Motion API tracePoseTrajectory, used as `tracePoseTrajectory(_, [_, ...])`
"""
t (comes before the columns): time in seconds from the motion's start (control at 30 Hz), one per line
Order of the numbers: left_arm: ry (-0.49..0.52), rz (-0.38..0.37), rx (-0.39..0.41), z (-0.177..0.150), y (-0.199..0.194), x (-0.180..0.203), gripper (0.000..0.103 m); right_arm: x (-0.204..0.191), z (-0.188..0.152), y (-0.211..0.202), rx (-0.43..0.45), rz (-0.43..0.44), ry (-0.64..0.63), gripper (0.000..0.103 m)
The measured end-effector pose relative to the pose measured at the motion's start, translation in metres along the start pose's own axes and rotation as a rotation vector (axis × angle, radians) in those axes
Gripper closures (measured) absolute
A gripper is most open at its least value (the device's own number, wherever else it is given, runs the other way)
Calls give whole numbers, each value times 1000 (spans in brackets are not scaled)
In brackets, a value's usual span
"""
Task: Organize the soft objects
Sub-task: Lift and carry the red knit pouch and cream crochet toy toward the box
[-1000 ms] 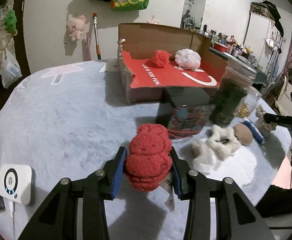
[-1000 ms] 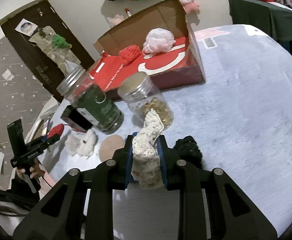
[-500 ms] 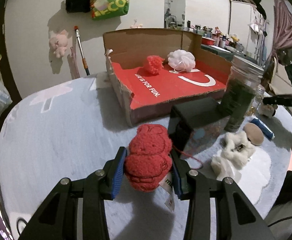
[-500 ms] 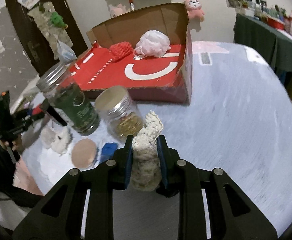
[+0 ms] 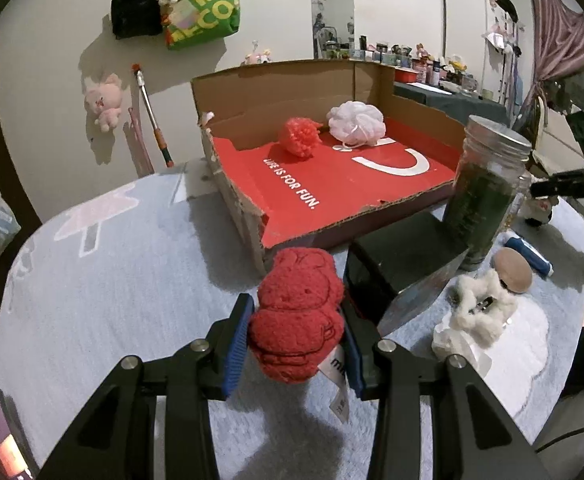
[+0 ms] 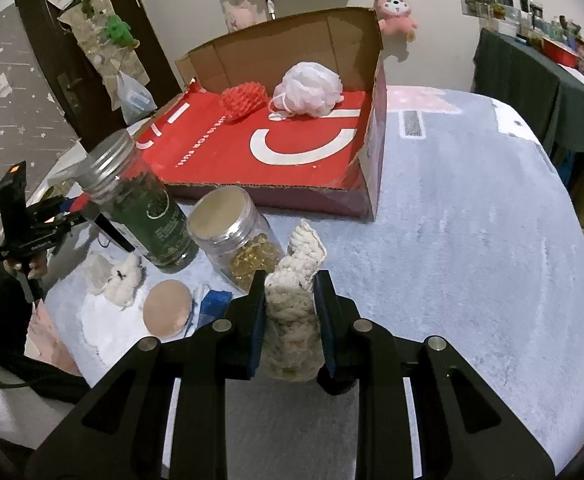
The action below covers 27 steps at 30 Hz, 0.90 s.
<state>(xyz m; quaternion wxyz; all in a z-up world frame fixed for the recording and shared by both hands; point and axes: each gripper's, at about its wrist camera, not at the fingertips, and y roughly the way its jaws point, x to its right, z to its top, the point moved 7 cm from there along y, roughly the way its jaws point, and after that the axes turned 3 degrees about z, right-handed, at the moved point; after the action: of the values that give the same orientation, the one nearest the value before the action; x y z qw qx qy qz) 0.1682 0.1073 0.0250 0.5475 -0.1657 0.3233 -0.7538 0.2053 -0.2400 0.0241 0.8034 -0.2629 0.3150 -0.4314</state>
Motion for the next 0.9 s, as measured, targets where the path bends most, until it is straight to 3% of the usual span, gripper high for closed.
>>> tracePoseTrajectory(0.5, [52, 6, 16, 14, -2, -1, 60, -11, 14, -17, -4, 53, -9, 81])
tracePoseTrajectory(0.73, [108, 0, 21, 29, 2, 0, 60, -11, 26, -4, -35, -35, -105, 81])
tracePoseTrajectory(0.9, [149, 0, 47, 60, 3, 0, 60, -14, 60, 5, -22, -46, -161, 81])
